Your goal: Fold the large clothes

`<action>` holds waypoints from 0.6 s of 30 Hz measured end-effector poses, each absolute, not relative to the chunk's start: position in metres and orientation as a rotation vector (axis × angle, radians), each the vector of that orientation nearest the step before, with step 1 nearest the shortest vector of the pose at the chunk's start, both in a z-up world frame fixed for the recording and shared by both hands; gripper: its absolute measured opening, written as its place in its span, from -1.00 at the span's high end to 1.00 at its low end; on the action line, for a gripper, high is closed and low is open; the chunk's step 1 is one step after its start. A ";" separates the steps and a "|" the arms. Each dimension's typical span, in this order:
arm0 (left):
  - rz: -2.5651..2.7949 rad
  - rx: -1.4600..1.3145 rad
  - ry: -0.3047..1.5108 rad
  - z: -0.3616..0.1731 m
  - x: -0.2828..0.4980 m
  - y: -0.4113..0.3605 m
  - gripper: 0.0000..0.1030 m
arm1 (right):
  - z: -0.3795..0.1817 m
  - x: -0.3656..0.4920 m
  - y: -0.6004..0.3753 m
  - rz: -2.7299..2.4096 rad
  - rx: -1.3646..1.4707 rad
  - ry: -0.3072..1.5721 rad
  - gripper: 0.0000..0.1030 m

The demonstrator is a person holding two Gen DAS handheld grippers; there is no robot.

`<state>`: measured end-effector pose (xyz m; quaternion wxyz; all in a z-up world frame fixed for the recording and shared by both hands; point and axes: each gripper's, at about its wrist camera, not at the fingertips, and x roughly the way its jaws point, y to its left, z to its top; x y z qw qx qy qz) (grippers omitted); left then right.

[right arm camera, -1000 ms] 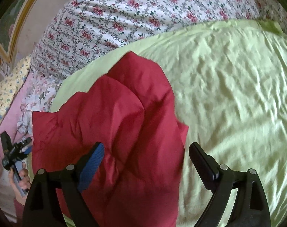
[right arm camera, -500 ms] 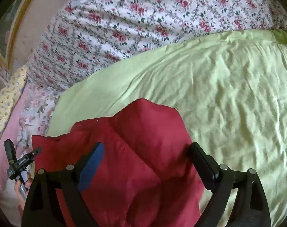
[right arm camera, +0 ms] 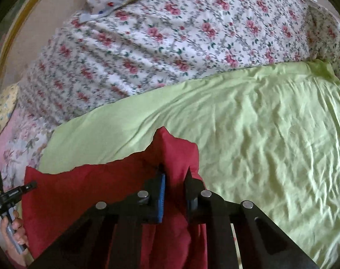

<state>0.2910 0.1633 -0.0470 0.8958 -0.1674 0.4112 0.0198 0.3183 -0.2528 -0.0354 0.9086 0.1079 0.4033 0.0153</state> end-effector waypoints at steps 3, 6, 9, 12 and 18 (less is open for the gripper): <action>0.068 -0.323 0.880 -0.057 0.306 0.157 0.66 | -0.051 0.327 -0.257 0.005 0.222 0.851 0.79; 0.095 -0.298 0.901 -0.066 0.316 0.150 0.66 | -0.062 0.330 -0.263 0.011 0.251 0.861 0.79; 0.114 -0.269 0.897 -0.072 0.320 0.143 0.65 | -0.064 0.329 -0.264 0.023 0.258 0.848 0.79; 0.125 -0.266 0.902 -0.079 0.323 0.141 0.65 | -0.067 0.330 -0.263 0.033 0.250 0.827 0.79; 0.128 -0.279 0.941 -0.090 0.338 0.141 0.63 | -0.070 0.332 -0.262 -0.005 0.235 0.843 0.80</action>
